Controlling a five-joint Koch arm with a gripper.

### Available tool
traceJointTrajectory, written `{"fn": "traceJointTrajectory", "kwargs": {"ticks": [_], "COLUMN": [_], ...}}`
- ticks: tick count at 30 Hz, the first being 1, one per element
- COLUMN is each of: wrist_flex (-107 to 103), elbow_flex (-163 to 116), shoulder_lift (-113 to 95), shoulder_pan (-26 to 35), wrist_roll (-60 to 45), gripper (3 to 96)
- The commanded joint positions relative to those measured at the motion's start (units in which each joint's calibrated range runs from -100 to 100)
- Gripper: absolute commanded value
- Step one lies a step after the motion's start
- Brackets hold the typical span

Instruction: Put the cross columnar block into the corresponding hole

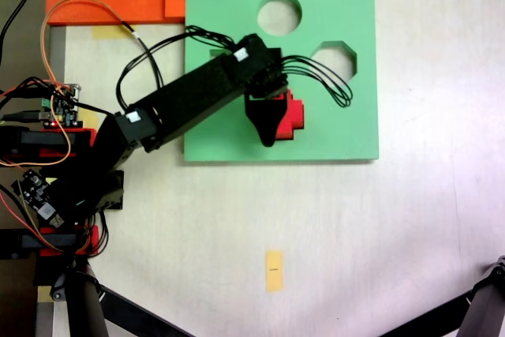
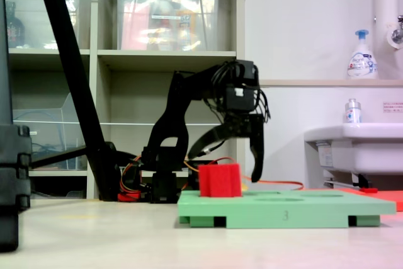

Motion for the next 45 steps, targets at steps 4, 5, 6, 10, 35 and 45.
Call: {"fn": "traceJointTrajectory", "kwargs": {"ticks": [4, 5, 6, 10, 35, 45], "wrist_flex": [-1.66, -1.66, -1.66, -1.66, 40.32, 104.93], "elbow_flex": [1.46, 1.46, 1.56, 3.56, -31.14, -105.72], "shoulder_lift": [-2.42, -4.66, -8.15, -25.61, -85.80, -107.87], "shoulder_pan": [0.00, 0.10, 0.24, 0.44, -16.70, -14.70], "wrist_roll": [0.00, -0.05, -0.10, -3.42, -50.16, -57.00], "gripper": [95.4, 95.4, 95.4, 95.1, 52.2, 50.1]}}
